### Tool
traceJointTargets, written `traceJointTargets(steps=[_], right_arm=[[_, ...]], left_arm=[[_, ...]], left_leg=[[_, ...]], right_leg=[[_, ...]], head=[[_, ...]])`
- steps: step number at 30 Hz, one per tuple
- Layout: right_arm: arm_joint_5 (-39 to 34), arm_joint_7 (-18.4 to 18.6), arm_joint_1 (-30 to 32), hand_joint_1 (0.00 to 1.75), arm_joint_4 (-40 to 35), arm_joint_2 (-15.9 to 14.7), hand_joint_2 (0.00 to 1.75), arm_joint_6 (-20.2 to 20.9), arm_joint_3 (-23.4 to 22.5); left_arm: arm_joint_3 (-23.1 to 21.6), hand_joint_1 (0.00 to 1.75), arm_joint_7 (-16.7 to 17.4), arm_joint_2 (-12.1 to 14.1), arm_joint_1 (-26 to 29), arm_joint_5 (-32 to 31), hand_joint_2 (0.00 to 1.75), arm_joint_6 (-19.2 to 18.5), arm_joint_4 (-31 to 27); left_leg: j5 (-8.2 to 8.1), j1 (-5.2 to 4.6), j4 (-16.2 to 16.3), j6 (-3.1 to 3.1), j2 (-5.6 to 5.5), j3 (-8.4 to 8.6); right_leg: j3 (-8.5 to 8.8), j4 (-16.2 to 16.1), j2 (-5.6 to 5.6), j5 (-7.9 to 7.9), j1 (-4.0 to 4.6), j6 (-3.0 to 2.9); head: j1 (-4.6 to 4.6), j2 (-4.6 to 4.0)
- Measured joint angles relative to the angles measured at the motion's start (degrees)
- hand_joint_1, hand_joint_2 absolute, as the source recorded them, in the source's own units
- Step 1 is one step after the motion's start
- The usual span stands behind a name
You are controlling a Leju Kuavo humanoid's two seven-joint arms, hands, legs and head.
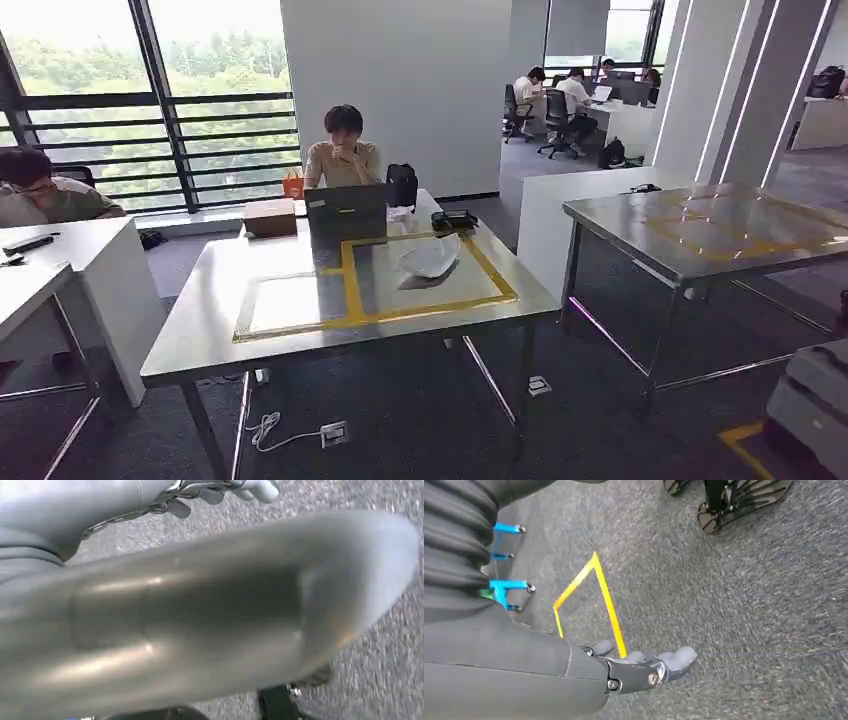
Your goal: Take the parts from the cabinet and place them on the table.
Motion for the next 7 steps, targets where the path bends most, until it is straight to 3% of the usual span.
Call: traceJointTargets(steps=[2,3,4,5,7], right_arm=[[0.55,-0.24,-0.03,0.0,0.0,0.04,1.75,0.2,0.15],[0.66,-0.22,0.12,0.0,0.02,0.07,1.75,0.26,0.28],[0.72,-0.31,0.13,0.0,0.09,0.07,1.75,0.24,0.35],[0.83,-0.31,0.11,0.0,0.11,0.09,1.75,0.22,0.39],[1.2,-0.26,-0.04,0.0,0.11,0.09,1.75,0.18,0.44]], left_arm=[[0.0,0.0,-0.07,0.11,0.01,0.02,0.0,-0.48,0.0],[0.0,0.0,-0.2,0.13,-0.03,0.02,0.0,-0.57,0.0],[0.02,0.0,-0.31,0.09,-0.3,0.02,0.0,-0.55,0.02],[0.02,0.0,-0.24,0.06,-0.47,0.02,0.0,0.05,0.0],[0.04,0.0,-0.15,-0.05,-0.52,0.02,0.0,1.62,-0.02]], left_leg=[[0.46,-0.16,0.04,0.49,0.0,-0.95],[1.04,0.02,-0.4,1.21,0.05,-1.33],[1.73,0.29,-0.54,1.92,0.44,-1.62],[2.21,0.3,-0.53,2.48,0.42,-2.37],[3.22,0.22,-0.37,2.8,0.65,-3.62]], right_leg=[[-0.06,-0.27,0.02,0.98,-0.13,0.48],[-0.19,-0.41,0.1,1.39,0.12,1.01],[-0.61,0.24,0.33,0.18,-0.3,1.28],[-1.52,2.54,0.42,-2.91,-0.22,1.45],[-4.19,11.07,0.51,-9.36,-0.27,1.83]], head=[[-0.04,0.0],[-0.06,0.02],[-0.11,-0.02],[0.0,0.0],[0.04,0.0]])
